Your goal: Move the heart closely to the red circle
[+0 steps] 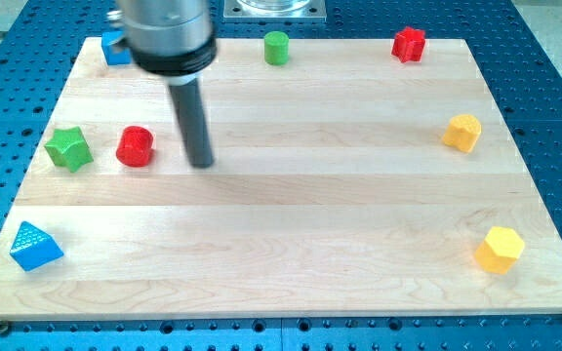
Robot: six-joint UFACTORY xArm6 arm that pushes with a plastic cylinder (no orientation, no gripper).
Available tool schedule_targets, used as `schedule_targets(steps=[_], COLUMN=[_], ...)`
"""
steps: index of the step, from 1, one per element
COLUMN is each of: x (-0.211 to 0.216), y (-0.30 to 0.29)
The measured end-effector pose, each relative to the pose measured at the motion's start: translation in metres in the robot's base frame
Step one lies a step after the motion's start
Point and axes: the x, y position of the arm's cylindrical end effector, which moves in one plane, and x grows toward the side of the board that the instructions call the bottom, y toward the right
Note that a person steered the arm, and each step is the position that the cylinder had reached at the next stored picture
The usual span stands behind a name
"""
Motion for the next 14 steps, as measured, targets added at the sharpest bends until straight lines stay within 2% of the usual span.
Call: schedule_targets(steps=[1, 2, 3, 4, 5, 6, 7, 8, 10, 11, 12, 13, 14], x=[-0.041, -0.068, -0.078, -0.06, -0.058, -0.041, -0.037, -0.033, -0.016, -0.005, 0.006, 0.004, -0.003], y=[0.048, 0.124, 0.267, 0.376, 0.408, 0.409, 0.392, 0.348, 0.339, 0.31, 0.366, 0.358, 0.322])
